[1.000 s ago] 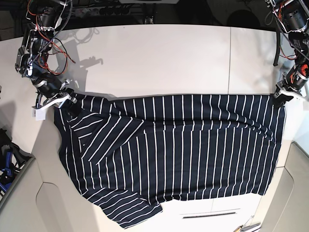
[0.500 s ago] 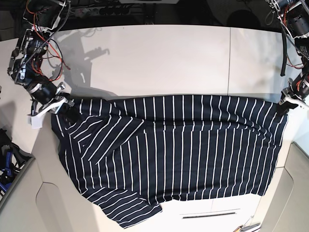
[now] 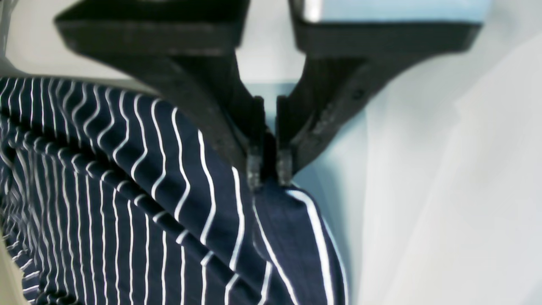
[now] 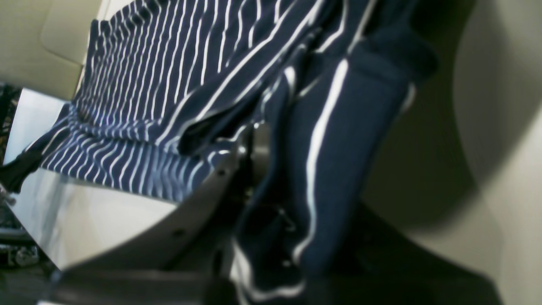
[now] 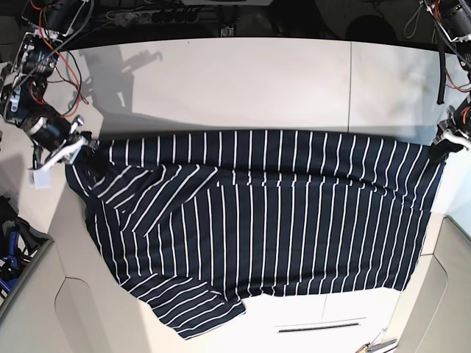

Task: Fold the T-shirt properly
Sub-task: 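Drag the folded edge with both grippers toward the robot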

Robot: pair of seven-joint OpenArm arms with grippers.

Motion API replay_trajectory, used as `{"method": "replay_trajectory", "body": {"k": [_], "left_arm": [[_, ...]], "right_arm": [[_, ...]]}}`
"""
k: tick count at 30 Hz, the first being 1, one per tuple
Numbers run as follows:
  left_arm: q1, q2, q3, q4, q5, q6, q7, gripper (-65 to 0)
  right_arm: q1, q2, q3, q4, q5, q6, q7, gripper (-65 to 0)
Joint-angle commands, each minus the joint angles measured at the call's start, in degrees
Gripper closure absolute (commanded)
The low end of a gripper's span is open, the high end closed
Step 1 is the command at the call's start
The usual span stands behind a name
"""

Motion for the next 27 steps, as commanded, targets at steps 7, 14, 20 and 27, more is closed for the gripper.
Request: {"method": "replay_trajectory", "body": {"k": [7, 14, 20, 27], "left_arm": [[3.74, -1.40, -4.33, 1.05, -12.37, -0.91, 6.21, 0.0], [9.11, -1.40, -5.88, 1.07, -18.34, -0.91, 8.33, 0.0], [12.83, -1.09, -5.88, 1.07, -20.85, -0.91, 8.94, 0.0], [13.68, -1.09, -5.88, 1.07, -22.40, -0.91, 11.37, 0.0]], "right_arm": [[-4.96, 1.27, 3.54, 1.55, 4.94, 0.39, 0.70, 0.0], [-8.94, 1.27, 5.57, 3.19, 7.28, 1.25, -0.04, 0.0], [-12.90, 1.27, 5.60, 7.02, 7.28, 1.25, -0.37, 0.0], [-15.72, 1.29, 5.60, 9.25, 7.26, 1.22, -1.03, 0.0]]}}
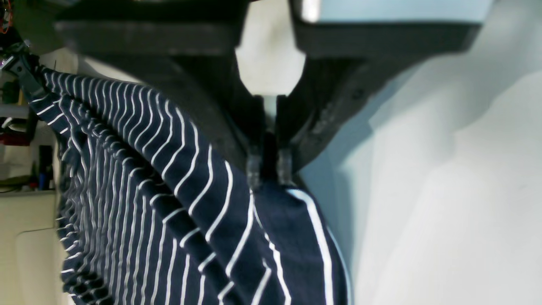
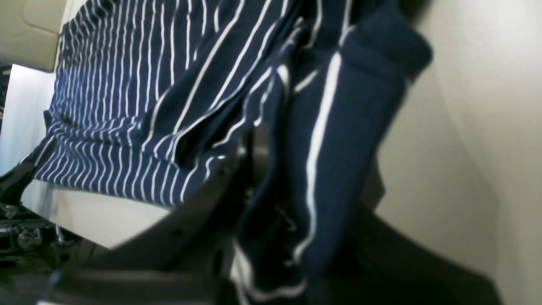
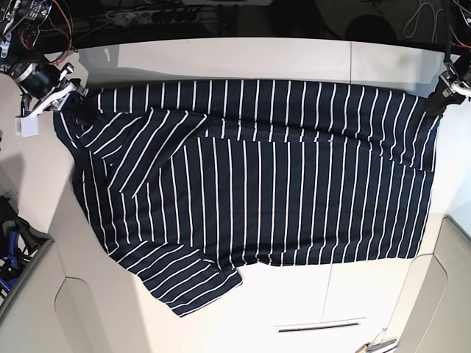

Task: Fold the T-shirt properly
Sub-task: 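Drag the folded edge with both grippers toward the robot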

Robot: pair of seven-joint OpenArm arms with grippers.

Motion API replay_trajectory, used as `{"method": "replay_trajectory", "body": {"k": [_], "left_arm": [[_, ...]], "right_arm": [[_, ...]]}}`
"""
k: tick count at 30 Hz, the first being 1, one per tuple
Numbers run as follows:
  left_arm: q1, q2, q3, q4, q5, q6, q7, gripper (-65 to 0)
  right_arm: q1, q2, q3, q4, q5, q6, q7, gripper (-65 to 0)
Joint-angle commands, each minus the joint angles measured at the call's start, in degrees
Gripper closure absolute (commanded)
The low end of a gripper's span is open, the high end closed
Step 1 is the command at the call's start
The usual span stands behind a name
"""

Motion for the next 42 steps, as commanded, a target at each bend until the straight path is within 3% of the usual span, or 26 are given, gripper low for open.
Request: {"method": "replay_trajectory", "body": {"k": [1, 5, 16, 21, 26, 41, 42], "left_arm": [[-0.09, -1.27, -0.44, 0.94, -2.25, -0.73, 0.35, 0.0], [0.09, -1.27, -0.44, 0.94, -4.24, -0.73, 3.13, 0.0], [6.49, -1.18, -0.50, 5.95, -4.81, -0.73, 2.62, 0.0], [8.33, 0.76, -2.32, 10.08, -4.57, -0.73, 2.62, 0.0], [8.50, 2.51, -4.74, 12.02, -3.63, -0.73, 2.67, 0.0], [8.50, 2.51, -4.76, 12.02, -1.92, -0.73, 2.67, -1.5], [8.50, 2.54, -4.79, 12.02, -1.92, -0.73, 2.67, -5.3]], "right_arm": [[-0.37, 0.96, 0.44, 1.05, 1.36, 0.61, 0.48, 0.0], [-1.20, 0.96, 0.44, 1.07, 1.36, 0.59, 0.11, 0.0], [-2.58, 1.14, 0.70, 1.07, 1.33, 0.59, -0.66, 0.0], [-3.93, 1.11, 0.70, 1.07, 1.40, 0.59, -0.72, 0.0], [-4.96, 1.11, 0.70, 1.07, 1.57, 0.59, -0.70, 0.0], [-5.09, 1.09, 0.70, 1.05, 0.83, 0.57, -0.72, 0.0], [-5.09, 1.09, 0.72, 1.05, 0.83, 0.57, -0.72, -5.4]]}}
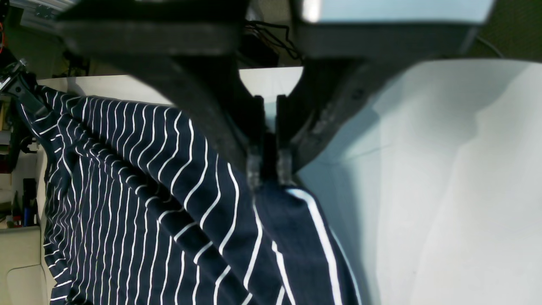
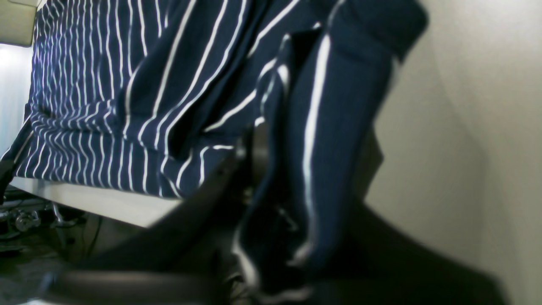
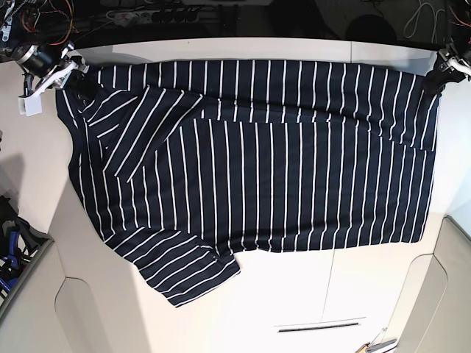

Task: Fold the T-shirt properly
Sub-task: 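Drag the folded edge with both grippers toward the robot, then open both grippers and raise them off the shirt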

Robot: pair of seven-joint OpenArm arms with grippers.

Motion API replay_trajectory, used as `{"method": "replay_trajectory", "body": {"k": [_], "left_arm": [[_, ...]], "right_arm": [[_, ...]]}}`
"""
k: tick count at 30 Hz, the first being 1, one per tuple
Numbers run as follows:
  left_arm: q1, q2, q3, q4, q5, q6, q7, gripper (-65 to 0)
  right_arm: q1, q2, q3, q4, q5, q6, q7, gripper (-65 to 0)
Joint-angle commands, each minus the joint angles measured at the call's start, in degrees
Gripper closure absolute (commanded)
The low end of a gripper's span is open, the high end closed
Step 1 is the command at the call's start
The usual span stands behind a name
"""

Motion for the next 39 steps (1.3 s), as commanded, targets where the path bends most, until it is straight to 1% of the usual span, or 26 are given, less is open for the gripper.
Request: {"method": "replay_trajectory", "body": {"k": [1, 3, 4, 6, 9, 11, 14, 22, 25, 28, 31, 33, 36, 39], "left_arm": [[0.11, -1.11, -0.57, 0.92, -1.22, -0.71, -0.59, -9.3], [0.11, -1.11, -0.57, 0.92, -0.98, -0.71, -0.59, -15.6], [0.11, -1.11, -0.59, 0.92, -0.87, -0.71, -0.59, -17.6], [0.11, -1.14, -0.59, 0.92, -0.92, -0.71, -0.61, -20.0], [0.09, -1.18, -0.76, 0.92, -1.14, -0.71, -0.63, -24.9], [0.09, -1.18, -1.29, 0.92, -1.40, -0.71, -0.63, -26.8], [0.09, -1.20, -3.30, 0.92, -1.86, -0.71, -0.63, -26.8], [0.02, -1.64, -10.95, 0.92, -2.91, -0.71, -1.49, -26.8], [0.04, -1.81, -11.52, 0.92, -2.71, -0.71, -3.54, -26.9], [-0.26, -2.43, -11.50, 0.92, -2.14, -0.71, -5.05, -27.2], [-0.31, -3.43, -11.50, 0.92, -2.10, -0.71, -6.93, -32.6], [-1.31, -4.20, -11.50, 0.92, -1.33, -0.71, -7.56, -34.3], [-4.11, -5.01, -11.47, 0.92, 0.79, -0.71, -7.54, -34.4], [-6.25, -5.81, -10.49, 0.92, 2.25, -0.71, -8.13, -34.4]], "right_arm": [[-0.17, 0.81, 0.44, 1.01, 1.05, 0.57, 0.55, -11.4], [-0.17, 0.81, 0.44, 1.03, 1.09, 0.57, 0.55, -21.2], [-0.17, 0.83, 0.44, 1.01, 1.09, 0.57, 0.55, -24.1], [-0.15, 0.85, 0.44, 1.01, 1.09, 0.57, 0.59, -26.1], [-0.13, 0.87, 0.68, 1.03, 1.09, 0.57, 1.20, -26.1], [0.11, 1.01, 1.51, 1.03, 1.09, 0.57, 1.22, -26.1], [0.15, 1.97, 3.45, 1.03, 1.09, 0.57, 1.97, -26.1], [0.50, 6.64, 7.72, 1.03, 1.09, 0.52, 5.97, -26.1], [2.62, 7.67, 8.04, 1.01, 1.01, 0.52, 5.97, -26.1], [5.75, 7.80, 8.02, 1.01, 0.00, 0.44, 6.12, -26.1], [9.18, 7.80, 8.02, 1.01, -1.75, -0.09, 6.14, -26.1], [11.56, 7.80, 8.02, 1.01, -2.62, -0.07, 6.38, -26.1], [14.64, 7.80, 7.85, 0.94, -3.78, -0.11, 8.33, -26.1], [17.31, 7.78, 7.17, 0.81, -6.58, -0.55, 11.26, -26.1]]}}
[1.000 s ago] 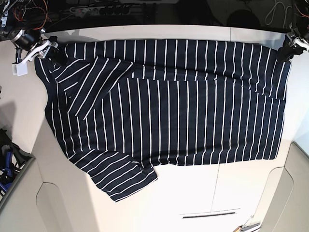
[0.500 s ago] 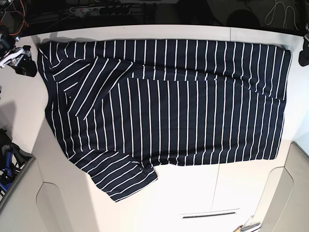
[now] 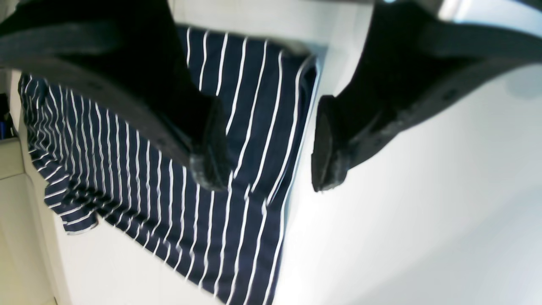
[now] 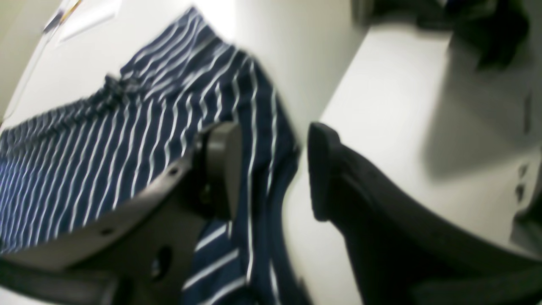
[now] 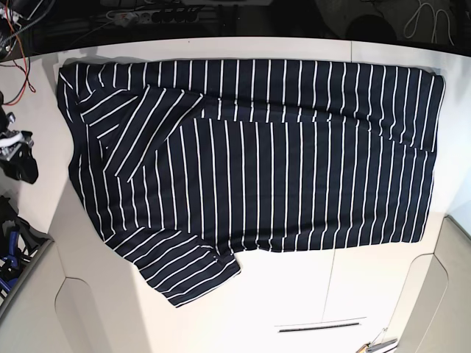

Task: Fold the T-shirt properly
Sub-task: 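Open both grippers and raise them off the shirt, then move both grippers to the shirt's side edges and grasp them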

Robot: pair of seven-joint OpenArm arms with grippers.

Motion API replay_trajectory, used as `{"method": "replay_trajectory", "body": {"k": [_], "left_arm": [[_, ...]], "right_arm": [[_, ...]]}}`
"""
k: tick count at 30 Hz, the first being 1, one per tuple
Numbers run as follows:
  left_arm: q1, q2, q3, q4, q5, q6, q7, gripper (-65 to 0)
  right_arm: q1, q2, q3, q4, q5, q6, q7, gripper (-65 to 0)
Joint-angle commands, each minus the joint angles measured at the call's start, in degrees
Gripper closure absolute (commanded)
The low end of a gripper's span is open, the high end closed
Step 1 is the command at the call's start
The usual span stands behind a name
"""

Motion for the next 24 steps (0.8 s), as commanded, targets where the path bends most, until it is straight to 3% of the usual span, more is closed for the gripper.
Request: {"method": "replay_trajectory", "body": {"k": [1, 7, 15, 20, 24], "left_arm": [[-0.31, -1.66, 0.52, 0.92, -0.74, -0.73, -1.55, -34.4], [-5.42, -2.91, 9.86, 0.92, 8.20, -0.73, -7.17, -34.4], [-13.42, -2.89, 20.90, 0.35, 21.59, -0.52, -15.10, -37.1], [-19.37, -2.89, 25.42, -2.95, 26.56, 2.21, -16.76, -37.2], [-24.24, -2.91, 28.61, -8.24, 32.02, 5.53, -20.20, -37.2]], "right_arm": [[1.60, 1.14, -0.11, 0.72, 0.13, 0.17, 2.05, -26.1], [9.35, 1.16, -4.57, -3.45, -3.76, 0.17, 2.73, -26.1], [18.93, 1.57, -11.58, -20.26, -8.22, 0.20, 7.93, -26.1], [24.72, 1.62, -13.57, -28.46, -10.80, 0.20, 10.84, -26.2], [28.41, 1.64, -13.64, -33.38, -12.96, 0.17, 12.24, -33.9]]}}
